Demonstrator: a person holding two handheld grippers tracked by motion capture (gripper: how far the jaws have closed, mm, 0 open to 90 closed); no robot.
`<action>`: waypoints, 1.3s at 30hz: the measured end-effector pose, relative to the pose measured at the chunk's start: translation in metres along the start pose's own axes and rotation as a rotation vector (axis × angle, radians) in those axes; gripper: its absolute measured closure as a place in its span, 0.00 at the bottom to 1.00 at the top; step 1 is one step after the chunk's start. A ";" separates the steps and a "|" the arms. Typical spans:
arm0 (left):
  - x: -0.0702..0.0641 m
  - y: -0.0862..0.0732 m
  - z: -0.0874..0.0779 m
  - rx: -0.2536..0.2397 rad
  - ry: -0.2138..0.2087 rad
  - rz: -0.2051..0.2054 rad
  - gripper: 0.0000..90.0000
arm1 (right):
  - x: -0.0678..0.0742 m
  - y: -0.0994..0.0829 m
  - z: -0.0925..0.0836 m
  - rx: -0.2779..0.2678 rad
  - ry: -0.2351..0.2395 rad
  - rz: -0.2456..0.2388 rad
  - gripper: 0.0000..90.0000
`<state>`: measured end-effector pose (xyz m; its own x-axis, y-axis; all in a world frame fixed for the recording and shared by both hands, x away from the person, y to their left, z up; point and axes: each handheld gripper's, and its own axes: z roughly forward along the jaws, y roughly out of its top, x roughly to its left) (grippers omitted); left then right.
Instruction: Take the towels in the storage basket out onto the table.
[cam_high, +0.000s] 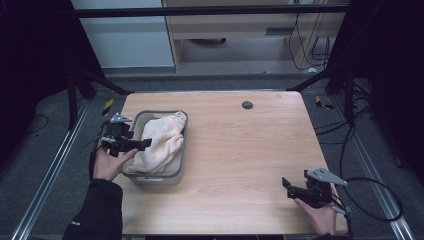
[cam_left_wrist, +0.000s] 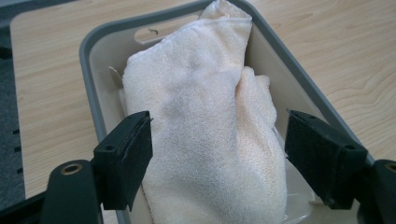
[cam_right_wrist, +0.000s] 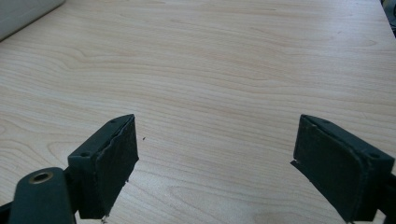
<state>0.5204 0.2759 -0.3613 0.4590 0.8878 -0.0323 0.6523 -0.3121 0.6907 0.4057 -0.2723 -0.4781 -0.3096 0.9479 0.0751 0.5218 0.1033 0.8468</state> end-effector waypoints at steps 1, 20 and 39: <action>0.000 0.000 0.000 0.000 0.000 0.000 0.25 | 0.000 0.000 0.000 0.000 0.001 0.000 0.15; 0.002 0.001 0.044 0.158 0.009 0.012 0.23 | 0.001 -0.001 0.002 0.023 0.013 -0.006 0.14; 0.006 -0.009 0.074 0.297 0.013 -0.019 0.48 | 0.002 -0.002 0.006 0.048 0.025 -0.019 0.13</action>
<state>0.5620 0.2594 -0.4207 0.4388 0.8980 -0.0324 0.8094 -0.3793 0.4483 0.4085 -0.2686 -0.4822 -0.3393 0.9379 0.0724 0.5530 0.1366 0.8219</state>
